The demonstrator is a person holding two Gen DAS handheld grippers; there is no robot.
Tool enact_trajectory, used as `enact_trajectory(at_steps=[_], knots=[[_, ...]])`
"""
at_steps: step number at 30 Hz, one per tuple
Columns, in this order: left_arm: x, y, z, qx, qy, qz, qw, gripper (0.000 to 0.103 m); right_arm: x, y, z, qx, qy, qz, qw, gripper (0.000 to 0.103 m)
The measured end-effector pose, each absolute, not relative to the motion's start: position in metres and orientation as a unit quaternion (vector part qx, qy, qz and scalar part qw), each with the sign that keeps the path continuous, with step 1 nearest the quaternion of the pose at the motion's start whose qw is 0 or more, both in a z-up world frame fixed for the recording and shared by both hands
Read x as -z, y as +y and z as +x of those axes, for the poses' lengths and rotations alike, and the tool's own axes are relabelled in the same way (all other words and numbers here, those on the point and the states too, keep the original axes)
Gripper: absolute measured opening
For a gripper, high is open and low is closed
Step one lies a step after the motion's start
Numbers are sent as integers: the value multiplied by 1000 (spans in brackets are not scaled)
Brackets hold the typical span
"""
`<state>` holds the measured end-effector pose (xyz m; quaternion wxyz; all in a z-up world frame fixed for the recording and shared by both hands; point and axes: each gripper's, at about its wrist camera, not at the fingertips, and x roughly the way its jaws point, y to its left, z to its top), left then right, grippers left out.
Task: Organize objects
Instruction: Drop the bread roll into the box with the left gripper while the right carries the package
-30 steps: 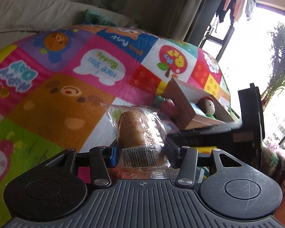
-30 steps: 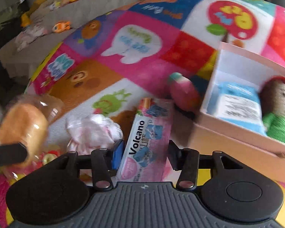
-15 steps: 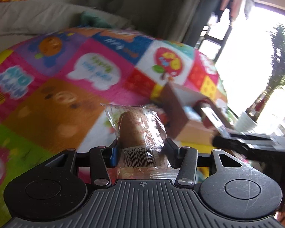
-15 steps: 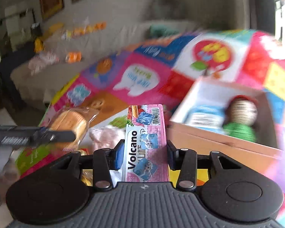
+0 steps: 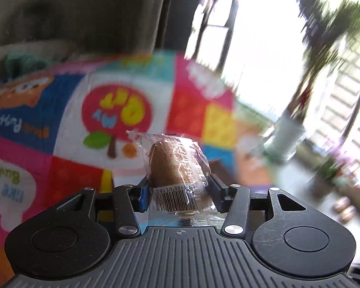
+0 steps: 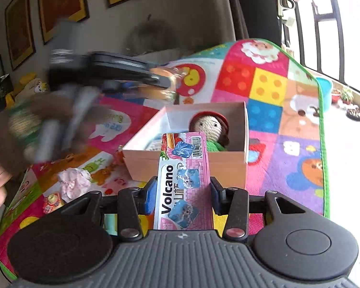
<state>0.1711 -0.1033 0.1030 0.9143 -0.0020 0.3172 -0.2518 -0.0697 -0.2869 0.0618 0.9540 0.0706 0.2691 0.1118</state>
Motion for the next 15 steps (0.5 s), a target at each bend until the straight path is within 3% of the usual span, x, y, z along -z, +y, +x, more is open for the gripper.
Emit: enact_trajectory(at_steps=[5,11,15], knots=[[-65,-105,200,230,378,-7,897,54,-59,-296,-72,-97,264,66,957,43],[-73,-106,200,205,322,42,923,53,-52,-297,-56,-86,277,62,955,43],[-67,-119,207,282,392,89,871,56,-52,-292,-49,-86,281,58,954,43]])
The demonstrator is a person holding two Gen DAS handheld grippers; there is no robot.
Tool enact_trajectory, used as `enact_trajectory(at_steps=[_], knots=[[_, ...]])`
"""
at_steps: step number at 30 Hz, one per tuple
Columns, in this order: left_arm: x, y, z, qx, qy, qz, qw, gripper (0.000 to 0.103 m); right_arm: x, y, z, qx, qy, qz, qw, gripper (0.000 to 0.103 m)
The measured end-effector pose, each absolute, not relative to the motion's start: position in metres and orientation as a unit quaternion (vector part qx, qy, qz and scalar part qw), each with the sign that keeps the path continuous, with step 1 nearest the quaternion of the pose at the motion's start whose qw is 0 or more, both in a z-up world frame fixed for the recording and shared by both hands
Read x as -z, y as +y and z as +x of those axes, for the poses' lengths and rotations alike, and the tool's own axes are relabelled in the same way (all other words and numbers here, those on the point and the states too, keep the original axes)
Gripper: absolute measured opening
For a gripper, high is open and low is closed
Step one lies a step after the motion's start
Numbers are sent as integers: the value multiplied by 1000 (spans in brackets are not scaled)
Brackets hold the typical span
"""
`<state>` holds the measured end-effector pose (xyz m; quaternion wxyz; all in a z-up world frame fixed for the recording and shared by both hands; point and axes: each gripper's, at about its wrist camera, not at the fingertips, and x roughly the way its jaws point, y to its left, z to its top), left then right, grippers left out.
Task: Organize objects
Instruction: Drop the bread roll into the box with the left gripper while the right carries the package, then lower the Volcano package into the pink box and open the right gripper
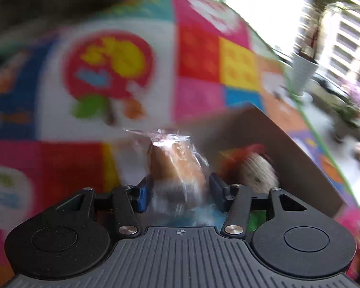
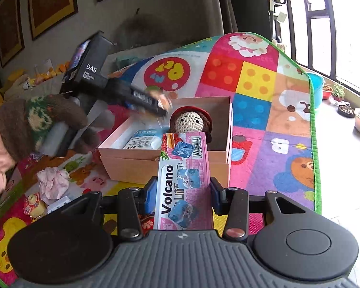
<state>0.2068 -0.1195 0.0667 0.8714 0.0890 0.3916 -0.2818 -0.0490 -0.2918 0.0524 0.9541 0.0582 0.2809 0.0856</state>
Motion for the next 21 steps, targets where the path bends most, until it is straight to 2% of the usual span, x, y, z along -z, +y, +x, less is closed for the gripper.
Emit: enact_trajectory(at_steps=[3,5,11,16,21], knots=[[-76,-122,188,250,305,130,910,57,-55,-290,-47,-79,278,48,956,43],[-84,-122,175,232,249,141,930,53,-56,-289,-46,-77,278,45,956,43],[-102,-80,184,266,284,-42,920,53,-65,-293,-39,-74,275,53,957,43],[-110,-61,159,272,260,-71,924,53,-95,-310,-4,-82,250,108,959,43],[-107,-48,151,256,290,-87,918,53,-100,-333,62,-80,283,187,937,46]])
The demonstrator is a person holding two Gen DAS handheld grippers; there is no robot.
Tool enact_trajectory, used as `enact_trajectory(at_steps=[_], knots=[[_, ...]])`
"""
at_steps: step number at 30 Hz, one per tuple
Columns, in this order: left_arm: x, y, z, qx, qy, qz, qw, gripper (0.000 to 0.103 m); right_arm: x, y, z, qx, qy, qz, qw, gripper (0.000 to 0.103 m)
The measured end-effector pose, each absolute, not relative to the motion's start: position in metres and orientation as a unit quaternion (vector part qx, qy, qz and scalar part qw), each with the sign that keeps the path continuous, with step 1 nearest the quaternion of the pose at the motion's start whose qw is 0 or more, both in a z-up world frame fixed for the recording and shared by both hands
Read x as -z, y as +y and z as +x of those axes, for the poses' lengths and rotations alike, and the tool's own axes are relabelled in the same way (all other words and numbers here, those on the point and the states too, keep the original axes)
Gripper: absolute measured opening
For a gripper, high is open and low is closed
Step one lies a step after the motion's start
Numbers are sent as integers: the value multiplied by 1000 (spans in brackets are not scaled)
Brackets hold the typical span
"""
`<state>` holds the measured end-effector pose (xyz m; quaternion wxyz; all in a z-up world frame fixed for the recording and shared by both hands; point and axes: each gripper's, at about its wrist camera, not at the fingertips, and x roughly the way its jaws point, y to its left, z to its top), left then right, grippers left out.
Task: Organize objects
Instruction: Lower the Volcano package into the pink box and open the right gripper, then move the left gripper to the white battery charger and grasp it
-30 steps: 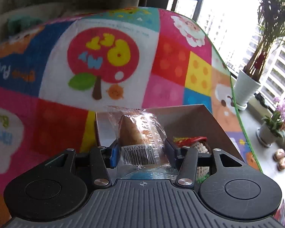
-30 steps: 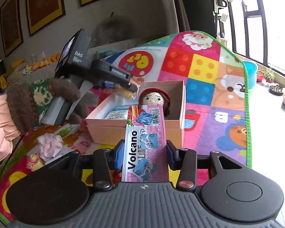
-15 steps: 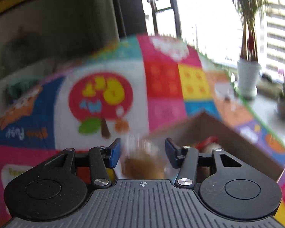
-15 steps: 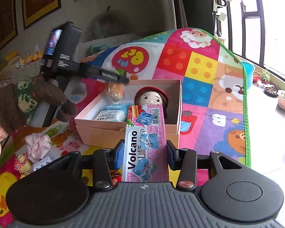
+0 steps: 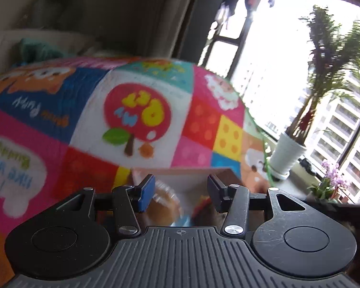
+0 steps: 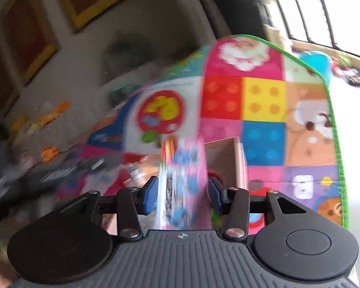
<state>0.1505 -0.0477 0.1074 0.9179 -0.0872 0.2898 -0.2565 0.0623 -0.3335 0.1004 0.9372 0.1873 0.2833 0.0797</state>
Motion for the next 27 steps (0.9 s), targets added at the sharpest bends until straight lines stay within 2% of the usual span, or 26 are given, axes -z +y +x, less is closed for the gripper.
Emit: enact_trajectory(at_steps=[5,12,15,17,20,24,26,27], knots=[[-111,-33,157,250,304,-109,913,53,-90,-337,30,-34,241,158,957,58],[-104,-59,184,267,349,-169,882,52,-53,-314,-28,-4,221,69,973,58],[-91,-77,193,261,374,-161,875,48,-39,-307,-45,-10,212,79,974,59],[-81,-86,197,258,397,-152,868,36,-32,-304,-53,-15,205,82,975,59],[-62,-98,202,269,438,-149,845,30,-22,-300,-58,-18,198,82,977,60],[-68,-100,194,278,400,-129,864,27,-16,-301,-57,-16,201,88,975,60],[-85,-91,184,278,360,-131,881,28,-16,-304,-60,-14,197,96,976,68],[-94,-85,179,265,344,-126,892,28,-15,-305,-60,-12,195,99,976,69]])
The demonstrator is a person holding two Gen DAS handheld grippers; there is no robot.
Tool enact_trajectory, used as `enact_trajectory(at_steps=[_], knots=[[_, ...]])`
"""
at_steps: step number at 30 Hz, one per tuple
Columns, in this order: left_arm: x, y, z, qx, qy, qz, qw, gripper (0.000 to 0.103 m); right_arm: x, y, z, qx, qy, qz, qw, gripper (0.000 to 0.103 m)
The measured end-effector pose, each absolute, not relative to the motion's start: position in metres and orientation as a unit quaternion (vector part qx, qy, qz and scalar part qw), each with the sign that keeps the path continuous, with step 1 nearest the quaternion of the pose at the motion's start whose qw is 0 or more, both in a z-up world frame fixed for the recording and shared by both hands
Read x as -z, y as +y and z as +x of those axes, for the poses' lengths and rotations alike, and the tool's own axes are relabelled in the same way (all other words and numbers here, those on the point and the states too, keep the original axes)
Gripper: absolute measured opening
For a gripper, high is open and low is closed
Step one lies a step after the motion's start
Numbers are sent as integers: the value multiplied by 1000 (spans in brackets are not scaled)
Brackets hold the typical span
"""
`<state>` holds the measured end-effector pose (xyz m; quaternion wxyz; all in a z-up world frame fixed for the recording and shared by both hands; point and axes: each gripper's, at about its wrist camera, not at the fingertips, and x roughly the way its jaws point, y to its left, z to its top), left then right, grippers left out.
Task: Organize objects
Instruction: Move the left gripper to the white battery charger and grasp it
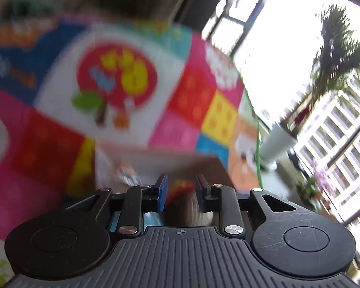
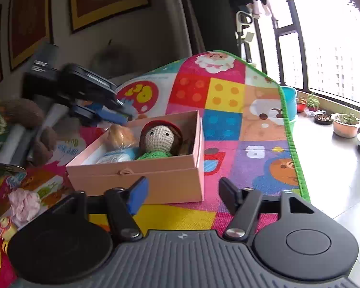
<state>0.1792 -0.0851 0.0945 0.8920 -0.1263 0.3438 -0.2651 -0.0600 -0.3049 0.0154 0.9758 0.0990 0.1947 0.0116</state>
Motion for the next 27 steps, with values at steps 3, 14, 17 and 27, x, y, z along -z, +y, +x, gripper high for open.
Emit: enact_trajectory(at_steps=[3,14,17,27], knots=[[-106,-76,174,205,335,-99,914,28,-15,-304,-59,-10,195,98,976,69],[-64,-95,201,221,378,-113,892,28,-15,-302,-62,-7,186,92,978,71],[-80,-80,182,231,348,-118,901,28,-15,-303,-63,-5,181,96,979,76],[-112,-17,25,172,291,4,941,30,-16,-303,-66,2,173,101,980,87]])
